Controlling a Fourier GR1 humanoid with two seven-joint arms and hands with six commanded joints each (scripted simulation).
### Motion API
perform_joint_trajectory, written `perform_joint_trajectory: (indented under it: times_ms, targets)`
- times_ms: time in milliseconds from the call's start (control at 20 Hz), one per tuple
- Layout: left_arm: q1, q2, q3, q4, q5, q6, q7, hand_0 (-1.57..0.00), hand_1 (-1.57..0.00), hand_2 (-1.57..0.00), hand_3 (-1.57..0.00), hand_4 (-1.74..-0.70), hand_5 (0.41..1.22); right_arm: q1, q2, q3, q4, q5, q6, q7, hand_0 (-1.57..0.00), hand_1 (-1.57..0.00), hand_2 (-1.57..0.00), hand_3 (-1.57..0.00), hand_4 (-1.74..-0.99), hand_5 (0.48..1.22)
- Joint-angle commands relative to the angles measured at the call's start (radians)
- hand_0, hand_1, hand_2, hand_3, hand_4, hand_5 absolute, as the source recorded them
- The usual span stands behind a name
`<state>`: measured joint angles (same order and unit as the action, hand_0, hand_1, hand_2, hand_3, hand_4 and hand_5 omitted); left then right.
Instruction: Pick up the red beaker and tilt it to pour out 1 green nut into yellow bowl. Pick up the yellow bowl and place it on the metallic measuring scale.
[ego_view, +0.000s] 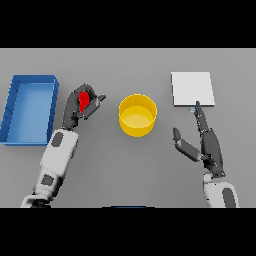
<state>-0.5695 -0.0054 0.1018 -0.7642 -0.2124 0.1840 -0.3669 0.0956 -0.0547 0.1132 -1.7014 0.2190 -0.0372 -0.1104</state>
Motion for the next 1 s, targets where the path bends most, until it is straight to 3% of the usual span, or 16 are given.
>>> perform_joint_trajectory:
  times_ms: [0,50,150,350,600,750,950]
  targets:
    - [0.005,0.001,0.003,0.001,0.008,-0.007,-0.021,-1.16,-1.18,-1.17,-1.00,-1.60,1.073,0.002,0.002,0.000,-0.005,-0.003,-0.001,-0.005,0.00,0.00,0.00,0.00,-1.233,0.688]
    - [0.006,0.005,0.004,0.003,0.008,-0.005,-0.026,-1.24,-1.25,-1.25,-1.11,-1.57,1.103,0.010,0.008,0.007,-0.005,0.001,-0.002,-0.018,0.00,0.00,0.00,0.00,-1.233,0.686]
    - [-0.003,-0.001,0.013,0.001,0.020,0.002,-0.010,-1.36,-1.37,-1.37,-1.28,-1.63,1.125,0.006,0.011,0.008,-0.006,0.004,-0.004,-0.005,0.00,0.00,0.00,0.00,-1.219,0.680]
    - [-0.010,0.010,0.006,-0.043,0.019,0.018,0.002,-1.49,-1.49,-1.49,-1.45,-1.70,1.127,-0.015,0.007,0.002,0.025,0.016,-0.013,-0.009,0.00,0.00,0.00,0.00,-1.175,0.667]
    - [-0.022,0.067,-0.083,-0.152,-0.055,-0.003,0.088,-1.54,-1.54,-1.54,-1.53,-1.73,1.130,0.007,-0.008,0.010,0.016,0.057,-0.031,-0.030,0.00,0.00,0.00,0.00,-1.108,0.656]
    - [-0.058,0.148,-0.198,-0.198,-0.191,-0.033,0.163,-1.56,-1.56,-1.56,-1.55,-1.73,1.139,-0.009,-0.005,0.015,0.013,0.070,-0.038,-0.015,0.00,0.00,0.00,0.00,-1.095,0.660]
    - [-0.067,0.171,-0.292,-0.247,-0.279,-0.068,0.241,-1.56,-1.56,-1.56,-1.55,-1.74,1.123,0.003,-0.011,0.010,0.015,0.049,-0.022,-0.044,0.00,0.00,0.00,0.00,-1.092,0.668]
